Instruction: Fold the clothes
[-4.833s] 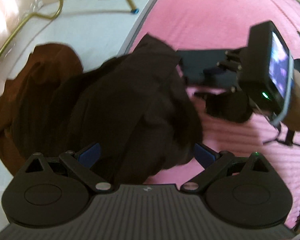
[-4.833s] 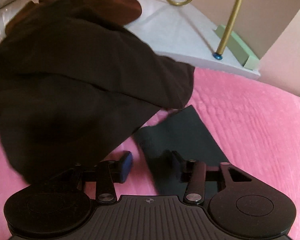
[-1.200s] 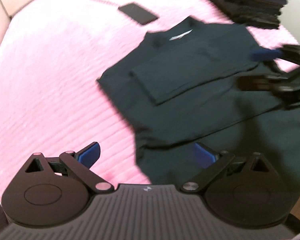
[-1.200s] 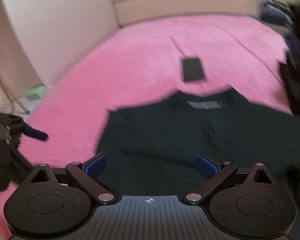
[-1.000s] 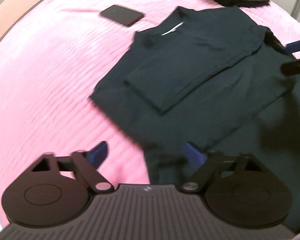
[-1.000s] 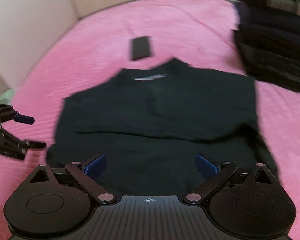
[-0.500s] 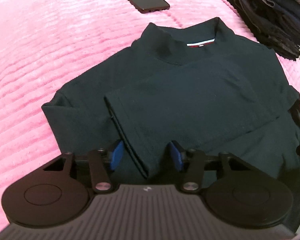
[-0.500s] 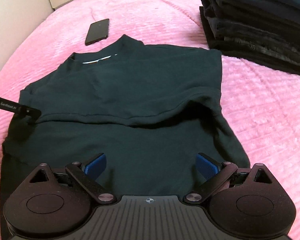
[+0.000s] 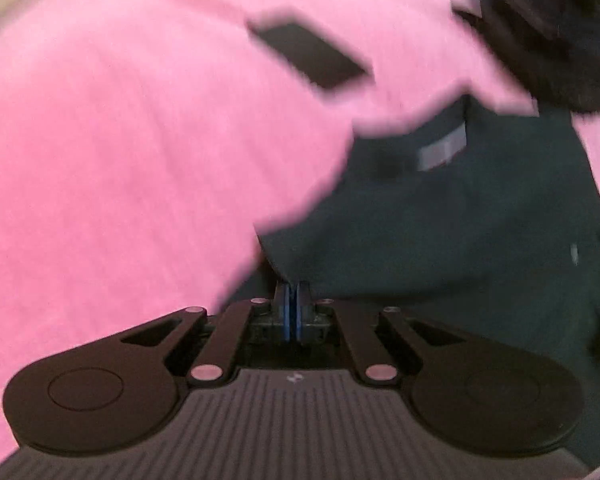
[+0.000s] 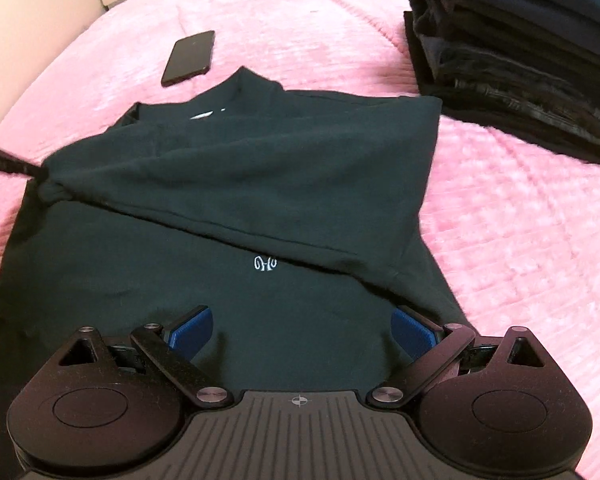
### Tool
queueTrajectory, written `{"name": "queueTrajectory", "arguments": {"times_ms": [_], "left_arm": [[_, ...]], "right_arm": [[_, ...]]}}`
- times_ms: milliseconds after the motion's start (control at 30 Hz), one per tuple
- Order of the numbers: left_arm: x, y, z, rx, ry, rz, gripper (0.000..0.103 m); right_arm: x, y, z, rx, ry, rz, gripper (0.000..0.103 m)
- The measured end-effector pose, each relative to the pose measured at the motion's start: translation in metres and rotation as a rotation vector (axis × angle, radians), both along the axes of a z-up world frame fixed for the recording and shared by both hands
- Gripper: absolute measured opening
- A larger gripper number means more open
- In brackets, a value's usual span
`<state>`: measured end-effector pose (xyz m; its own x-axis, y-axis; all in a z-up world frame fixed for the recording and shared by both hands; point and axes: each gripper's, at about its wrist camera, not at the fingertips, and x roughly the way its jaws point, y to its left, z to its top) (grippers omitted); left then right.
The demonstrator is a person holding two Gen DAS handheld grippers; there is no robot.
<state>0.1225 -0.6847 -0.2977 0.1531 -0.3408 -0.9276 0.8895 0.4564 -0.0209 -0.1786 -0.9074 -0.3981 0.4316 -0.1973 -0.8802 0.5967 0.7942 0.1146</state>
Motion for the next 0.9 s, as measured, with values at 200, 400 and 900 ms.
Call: {"name": "queueTrajectory", "arguments": {"times_ms": [200, 400, 900], "left_arm": [[0.007, 0.011, -0.004, -0.016, 0.04, 0.061, 0.032], [0.025, -0.012, -0.005, -0.08, 0.07, 0.111, 0.033], [0.03, -0.027, -0.001, -0.046, -0.086, 0.05, 0.03]], "right_arm": [[0.005, -0.005, -0.003, -0.063, 0.057, -0.005, 0.098], [0.018, -0.025, -0.014, -0.193, 0.188, 0.036, 0.098], [-0.021, -0.06, -0.021, -0.158, 0.242, -0.107, 0.098]]}}
